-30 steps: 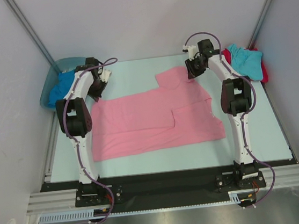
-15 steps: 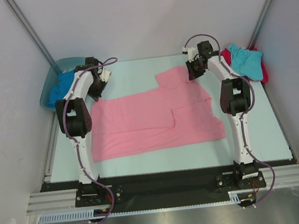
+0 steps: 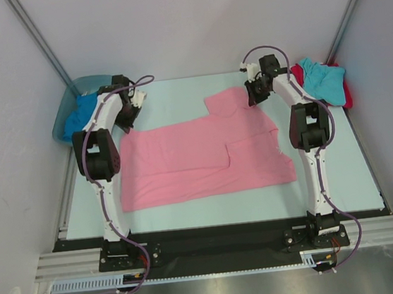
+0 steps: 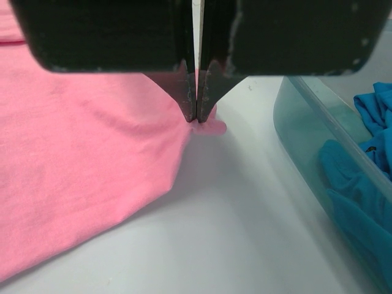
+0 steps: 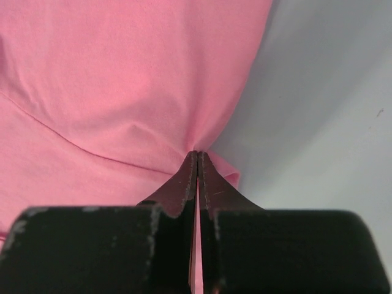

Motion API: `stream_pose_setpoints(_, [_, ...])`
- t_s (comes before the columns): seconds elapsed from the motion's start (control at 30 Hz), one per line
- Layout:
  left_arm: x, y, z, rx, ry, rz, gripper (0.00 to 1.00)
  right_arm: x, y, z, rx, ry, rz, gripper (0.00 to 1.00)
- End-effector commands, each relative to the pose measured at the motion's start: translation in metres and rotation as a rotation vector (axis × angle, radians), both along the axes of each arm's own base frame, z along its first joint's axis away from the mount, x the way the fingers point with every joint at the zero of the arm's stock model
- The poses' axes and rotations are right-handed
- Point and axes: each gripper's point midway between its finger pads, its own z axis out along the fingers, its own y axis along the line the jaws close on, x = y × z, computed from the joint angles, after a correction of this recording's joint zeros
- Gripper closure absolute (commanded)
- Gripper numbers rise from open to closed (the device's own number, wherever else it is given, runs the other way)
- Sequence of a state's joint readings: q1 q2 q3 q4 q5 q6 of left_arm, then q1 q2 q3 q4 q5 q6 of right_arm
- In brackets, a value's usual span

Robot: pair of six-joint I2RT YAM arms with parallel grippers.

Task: Fold and stack the t-shirts
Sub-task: Fold the tshirt

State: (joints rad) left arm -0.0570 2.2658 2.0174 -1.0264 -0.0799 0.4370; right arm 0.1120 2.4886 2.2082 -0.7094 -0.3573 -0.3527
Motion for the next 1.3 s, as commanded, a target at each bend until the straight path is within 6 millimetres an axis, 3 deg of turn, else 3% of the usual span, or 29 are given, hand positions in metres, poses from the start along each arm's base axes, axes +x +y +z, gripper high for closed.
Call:
stream_pose_setpoints(0.0, [0.004, -0.007, 0.039, -0.023, -0.092, -0.014, 1.00, 0.004, 0.001, 0.062, 0.019, -0.111, 0.020, 1.00])
stream_pose_setpoints(0.27, [-0.003, -0.004, 0.046, -0.010, -0.102, -0.020, 1.00, -0.007, -0.020, 0.091, -0.004, -0.134, 0.024, 1.00])
stream_pose_setpoints(0.5, [-0.013, 0.007, 0.052, 0.049, -0.098, -0.024, 1.00, -0.021, -0.044, 0.101, -0.038, -0.117, 0.018, 1.00])
stream_pose_setpoints(0.67, [-0.025, 0.014, 0.043, 0.083, -0.058, -0.040, 1.00, -0.037, -0.059, 0.100, -0.050, -0.083, 0.022, 1.00])
stream_pose_setpoints(0.97, [-0.032, 0.027, 0.041, 0.123, -0.037, -0.046, 1.00, -0.074, -0.060, 0.092, -0.066, 0.009, 0.127, 1.00])
stream_pose_setpoints(1.0, [-0.033, 0.027, 0.041, 0.123, -0.034, -0.045, 1.00, -0.076, -0.074, 0.091, -0.063, 0.017, 0.106, 1.00])
stream_pose_setpoints(1.27, [-0.037, 0.031, 0.042, 0.131, -0.025, -0.059, 1.00, -0.109, -0.083, 0.076, -0.089, 0.116, 0.183, 1.00])
